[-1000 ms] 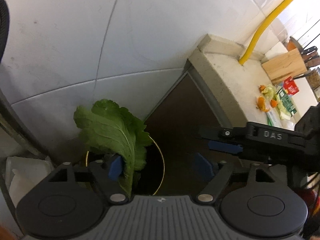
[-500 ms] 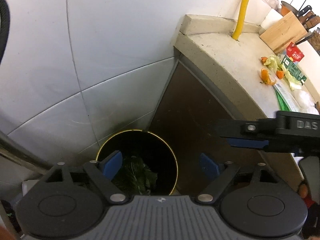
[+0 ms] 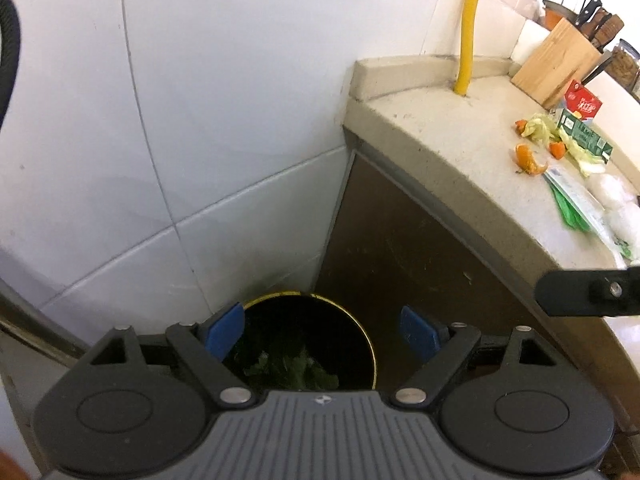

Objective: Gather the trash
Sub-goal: 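Raise both tools out of the bin back over the counter trash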

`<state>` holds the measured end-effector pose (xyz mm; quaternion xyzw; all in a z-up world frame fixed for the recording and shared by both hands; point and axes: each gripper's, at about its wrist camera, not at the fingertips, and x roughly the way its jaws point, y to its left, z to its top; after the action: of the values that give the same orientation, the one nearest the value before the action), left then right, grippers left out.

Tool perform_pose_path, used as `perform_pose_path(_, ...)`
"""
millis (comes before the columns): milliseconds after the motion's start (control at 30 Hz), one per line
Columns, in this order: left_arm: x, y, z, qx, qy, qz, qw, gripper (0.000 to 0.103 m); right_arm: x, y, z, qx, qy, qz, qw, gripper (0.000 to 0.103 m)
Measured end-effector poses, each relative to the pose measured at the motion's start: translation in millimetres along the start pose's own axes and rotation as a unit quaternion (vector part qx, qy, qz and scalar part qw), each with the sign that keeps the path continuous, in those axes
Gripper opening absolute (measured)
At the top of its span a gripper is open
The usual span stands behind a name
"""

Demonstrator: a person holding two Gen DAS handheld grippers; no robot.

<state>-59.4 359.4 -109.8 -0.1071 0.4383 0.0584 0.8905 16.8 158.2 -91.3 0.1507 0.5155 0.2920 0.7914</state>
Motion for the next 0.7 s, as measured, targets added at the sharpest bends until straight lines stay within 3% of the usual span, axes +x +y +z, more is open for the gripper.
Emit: perform_pose_path(700,-24,-8,2,0.027,-0.083,0.041,0.9954,0.084,-24,6,-21,-0.007,-0.043,-0.026,0.999,0.085)
